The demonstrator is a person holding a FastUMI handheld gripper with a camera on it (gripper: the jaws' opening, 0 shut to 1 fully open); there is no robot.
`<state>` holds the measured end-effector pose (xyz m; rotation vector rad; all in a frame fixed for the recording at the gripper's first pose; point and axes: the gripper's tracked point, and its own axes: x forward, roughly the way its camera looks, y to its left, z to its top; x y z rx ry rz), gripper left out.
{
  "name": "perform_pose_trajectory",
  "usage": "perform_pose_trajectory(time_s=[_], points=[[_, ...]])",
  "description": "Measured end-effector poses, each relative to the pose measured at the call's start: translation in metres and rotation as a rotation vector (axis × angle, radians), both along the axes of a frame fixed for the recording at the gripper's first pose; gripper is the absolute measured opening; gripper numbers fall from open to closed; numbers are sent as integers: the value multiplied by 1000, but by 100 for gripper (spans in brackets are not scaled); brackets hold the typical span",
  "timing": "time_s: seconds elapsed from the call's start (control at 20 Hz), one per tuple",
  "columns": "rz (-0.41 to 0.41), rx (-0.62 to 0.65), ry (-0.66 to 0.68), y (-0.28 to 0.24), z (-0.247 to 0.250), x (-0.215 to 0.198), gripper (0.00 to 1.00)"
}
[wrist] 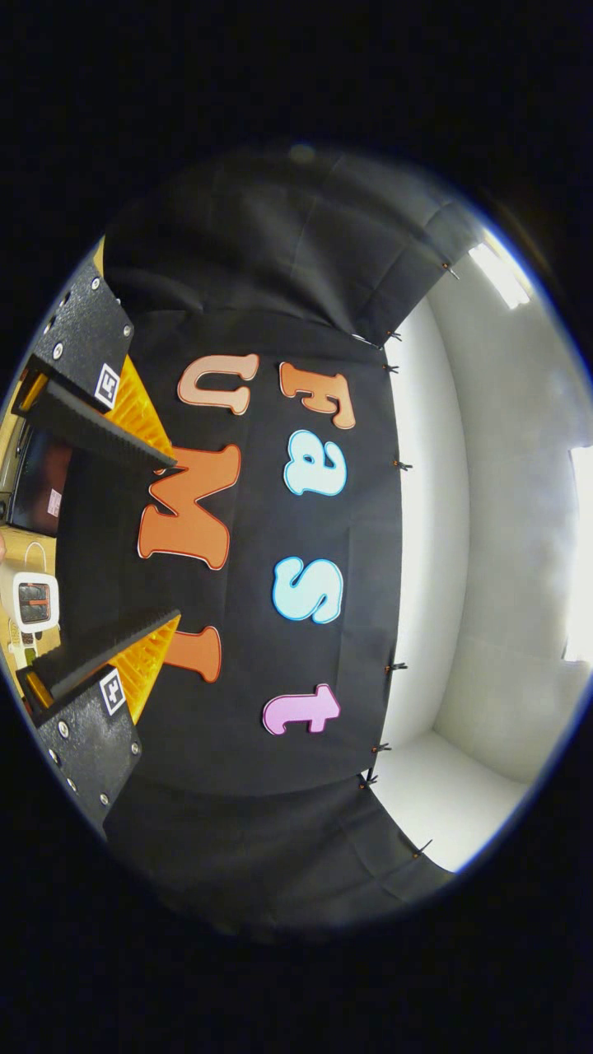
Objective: Open the toaster oven, put the food inside, and close the toaster oven door.
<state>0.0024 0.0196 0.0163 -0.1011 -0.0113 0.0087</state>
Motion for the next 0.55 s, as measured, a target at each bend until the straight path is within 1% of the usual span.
perform_pose_trajectory(time_s=[0.35, 0.55], points=[[-12, 18, 1, -19, 7, 0, 99], [-7, 24, -13, -20, 14, 0, 99]])
